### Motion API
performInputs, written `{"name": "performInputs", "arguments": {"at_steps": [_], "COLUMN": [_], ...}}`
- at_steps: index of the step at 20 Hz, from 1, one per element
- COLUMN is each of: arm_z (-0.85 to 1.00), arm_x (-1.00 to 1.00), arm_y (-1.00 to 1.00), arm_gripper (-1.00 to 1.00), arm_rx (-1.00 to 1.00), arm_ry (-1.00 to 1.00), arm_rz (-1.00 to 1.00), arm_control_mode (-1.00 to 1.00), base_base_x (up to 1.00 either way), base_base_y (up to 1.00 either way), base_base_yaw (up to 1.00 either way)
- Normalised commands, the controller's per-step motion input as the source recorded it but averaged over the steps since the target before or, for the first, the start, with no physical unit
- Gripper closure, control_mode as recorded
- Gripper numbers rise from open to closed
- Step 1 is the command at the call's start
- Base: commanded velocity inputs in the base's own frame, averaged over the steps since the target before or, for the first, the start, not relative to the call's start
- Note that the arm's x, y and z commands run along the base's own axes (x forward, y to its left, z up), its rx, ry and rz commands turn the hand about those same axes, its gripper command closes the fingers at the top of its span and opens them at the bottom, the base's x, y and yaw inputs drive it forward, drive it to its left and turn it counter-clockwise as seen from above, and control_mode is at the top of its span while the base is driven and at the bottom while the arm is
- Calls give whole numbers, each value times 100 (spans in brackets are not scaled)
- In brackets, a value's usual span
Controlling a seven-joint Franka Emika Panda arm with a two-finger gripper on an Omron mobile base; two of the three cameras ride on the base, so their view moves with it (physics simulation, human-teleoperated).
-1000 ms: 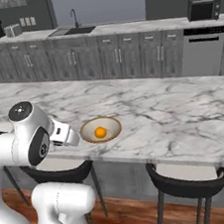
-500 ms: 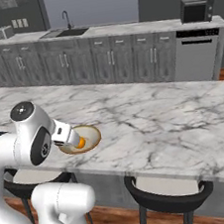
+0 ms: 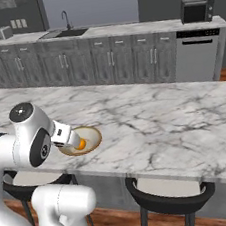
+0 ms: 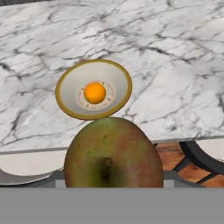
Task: Take the fruits from the plate on the dining counter and place two fruits in each bowl.
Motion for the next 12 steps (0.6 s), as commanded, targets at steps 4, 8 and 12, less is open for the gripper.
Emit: {"name": "performInputs", "arguments": {"at_steps": [4,8,12], "arm_z": [0,0,-1], "arm_x": [0,11,99], "arm_y": [0,6,0], "arm_gripper": [100,100,100], "arm_rx": [0,0,-2], "arm_ry": [0,0,12], "arm_rz": [0,0,0], "arm_control_mode": [-100,-100,-100], "base_base_x": [14,0,0], "base_base_y": [0,0,0], "base_base_yaw": [0,0,0]}}
